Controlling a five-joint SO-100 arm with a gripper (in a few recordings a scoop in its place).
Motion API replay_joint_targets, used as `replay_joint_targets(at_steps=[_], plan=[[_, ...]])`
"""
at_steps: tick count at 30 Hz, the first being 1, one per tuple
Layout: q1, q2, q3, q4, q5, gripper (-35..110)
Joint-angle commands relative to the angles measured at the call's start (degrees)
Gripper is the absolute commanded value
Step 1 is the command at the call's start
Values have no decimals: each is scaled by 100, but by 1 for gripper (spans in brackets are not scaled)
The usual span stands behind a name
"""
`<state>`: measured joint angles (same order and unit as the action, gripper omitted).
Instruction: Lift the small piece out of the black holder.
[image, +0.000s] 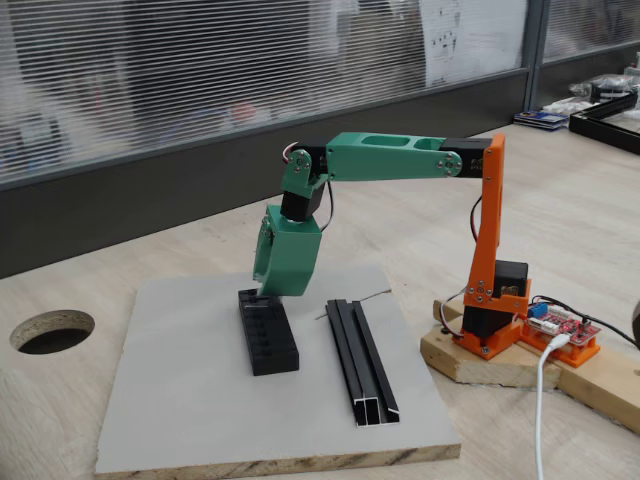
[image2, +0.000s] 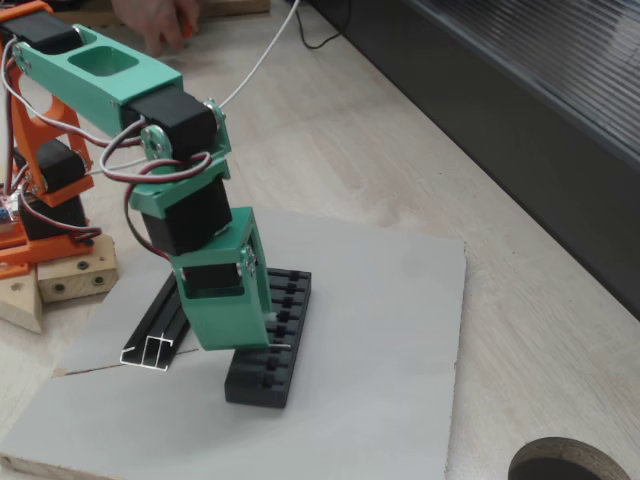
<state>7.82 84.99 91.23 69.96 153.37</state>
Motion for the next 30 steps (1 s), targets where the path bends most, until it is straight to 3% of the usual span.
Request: replay_joint_targets(at_steps=[1, 30], plan=[[62, 44, 44, -18, 53, 28], [334, -281, 229, -35, 44, 28]])
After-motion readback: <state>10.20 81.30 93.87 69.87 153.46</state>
